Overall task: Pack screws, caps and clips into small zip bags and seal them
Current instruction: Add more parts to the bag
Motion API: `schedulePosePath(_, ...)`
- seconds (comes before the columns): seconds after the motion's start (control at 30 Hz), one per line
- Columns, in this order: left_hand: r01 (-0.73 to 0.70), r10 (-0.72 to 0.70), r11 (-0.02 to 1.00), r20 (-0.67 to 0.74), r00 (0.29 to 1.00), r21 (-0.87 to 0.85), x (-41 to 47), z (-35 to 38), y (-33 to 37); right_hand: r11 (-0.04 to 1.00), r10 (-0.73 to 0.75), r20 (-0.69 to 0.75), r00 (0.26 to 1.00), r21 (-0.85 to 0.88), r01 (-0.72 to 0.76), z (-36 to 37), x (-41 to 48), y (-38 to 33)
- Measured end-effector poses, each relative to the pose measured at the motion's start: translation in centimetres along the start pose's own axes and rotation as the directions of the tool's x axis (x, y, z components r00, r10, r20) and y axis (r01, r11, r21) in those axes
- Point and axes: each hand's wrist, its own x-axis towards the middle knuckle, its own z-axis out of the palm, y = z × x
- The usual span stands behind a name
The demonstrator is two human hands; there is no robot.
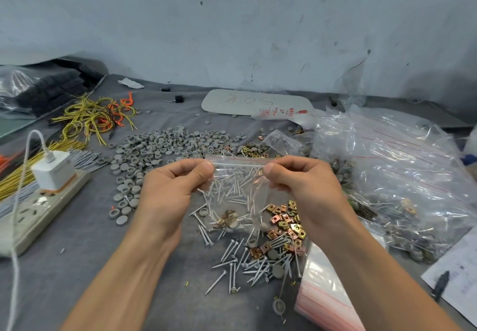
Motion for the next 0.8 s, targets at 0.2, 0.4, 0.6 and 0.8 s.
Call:
schedulePosePath(0.2, -0.058, 0.060, 0.998, -0.102, 0.993, 0.024, -0.5, 1.3, -0.1, 0.991, 0.075, -0.014, 0.997, 0.111, -0.073, 0.3, 0.2, 0.1)
schedulePosePath(0.4, -0.056, 0.056, 0.996, 0.004, 0.998, 0.072, -0.8, 1.0, 0.2, 0.998, 0.058, -0.015, 0.998, 0.030, -0.058, 0.2, 0.1, 0.6)
schedulePosePath(0.6, -0.058, 0.056, 0.992, 0.021, 0.998, 0.110, -0.8, 1.2, 0.1, 1.000, 0.024, -0.014, 1.000, 0.003, -0.023, 0.1, -0.2, 0.9)
schedulePosePath(0.8, -0.061, 0.058, 0.993, 0.032, 0.998, 0.103, -0.8, 1.2, 0.0, 1.000, 0.017, -0.002, 1.000, -0.005, -0.017, 0.0, -0.4, 0.9)
